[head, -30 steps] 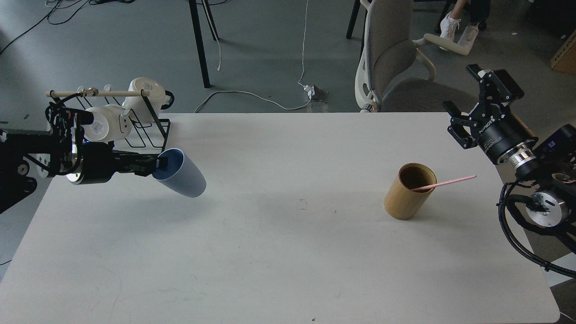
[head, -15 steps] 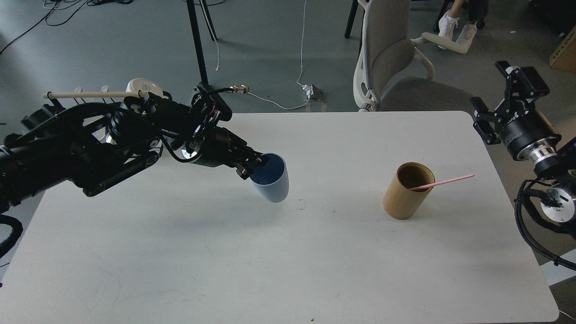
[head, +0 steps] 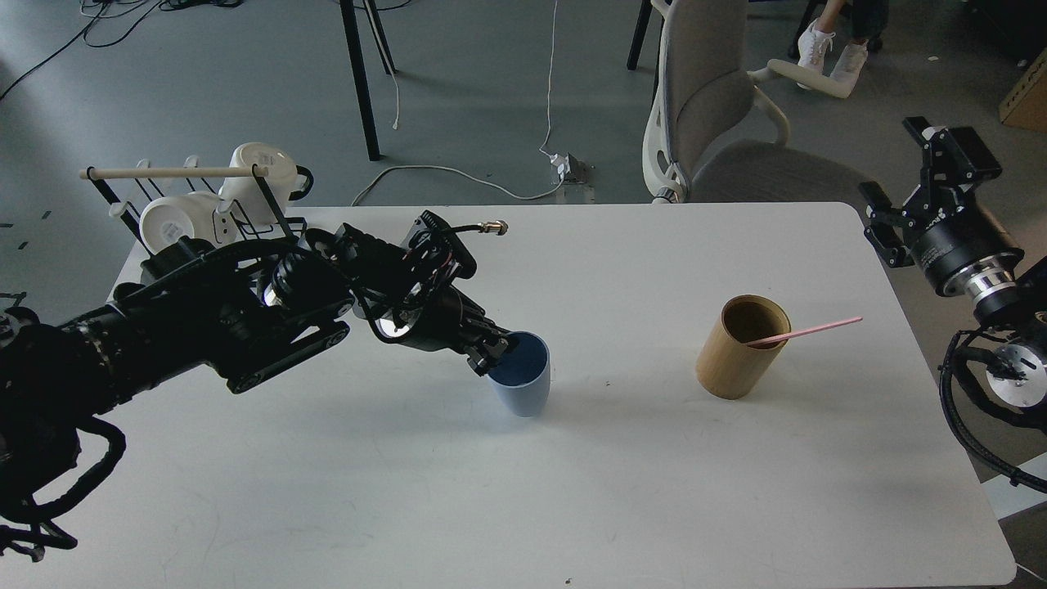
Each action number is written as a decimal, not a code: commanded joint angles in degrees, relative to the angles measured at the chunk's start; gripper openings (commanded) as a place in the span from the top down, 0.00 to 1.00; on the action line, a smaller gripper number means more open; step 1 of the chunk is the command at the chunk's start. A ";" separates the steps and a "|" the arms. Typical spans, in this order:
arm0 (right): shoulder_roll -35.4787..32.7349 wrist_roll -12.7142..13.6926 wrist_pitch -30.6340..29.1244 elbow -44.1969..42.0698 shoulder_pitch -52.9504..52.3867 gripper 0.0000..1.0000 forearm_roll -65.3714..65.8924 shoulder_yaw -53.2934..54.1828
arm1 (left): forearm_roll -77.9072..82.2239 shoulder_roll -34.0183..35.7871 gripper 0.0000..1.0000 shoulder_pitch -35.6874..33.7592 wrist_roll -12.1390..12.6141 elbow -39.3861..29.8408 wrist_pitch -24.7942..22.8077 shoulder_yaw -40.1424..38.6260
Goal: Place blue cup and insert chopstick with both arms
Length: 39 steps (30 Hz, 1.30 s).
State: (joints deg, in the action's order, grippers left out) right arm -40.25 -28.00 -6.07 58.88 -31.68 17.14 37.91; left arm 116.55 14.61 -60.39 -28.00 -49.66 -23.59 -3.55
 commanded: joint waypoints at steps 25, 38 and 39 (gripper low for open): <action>-1.23 0.00 -0.26 0.18 0.39 0.04 0.17 -0.03 | -8.60 7.18 0.52 0.09 0.00 -7.19 -0.58 -0.94; -19.68 0.00 18.79 19.05 -0.76 0.04 35.29 -0.55 | -53.68 17.99 0.07 0.71 0.00 -9.31 -0.40 -6.12; -21.17 0.00 21.25 21.25 -0.05 0.04 38.98 -0.90 | -56.06 18.08 0.06 1.14 0.00 -9.31 -0.40 -6.82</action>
State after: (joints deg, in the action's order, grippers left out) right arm -56.91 -28.00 8.58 73.69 -33.14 44.95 37.79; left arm 68.32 31.93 -59.93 -27.99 -58.91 -24.08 -8.55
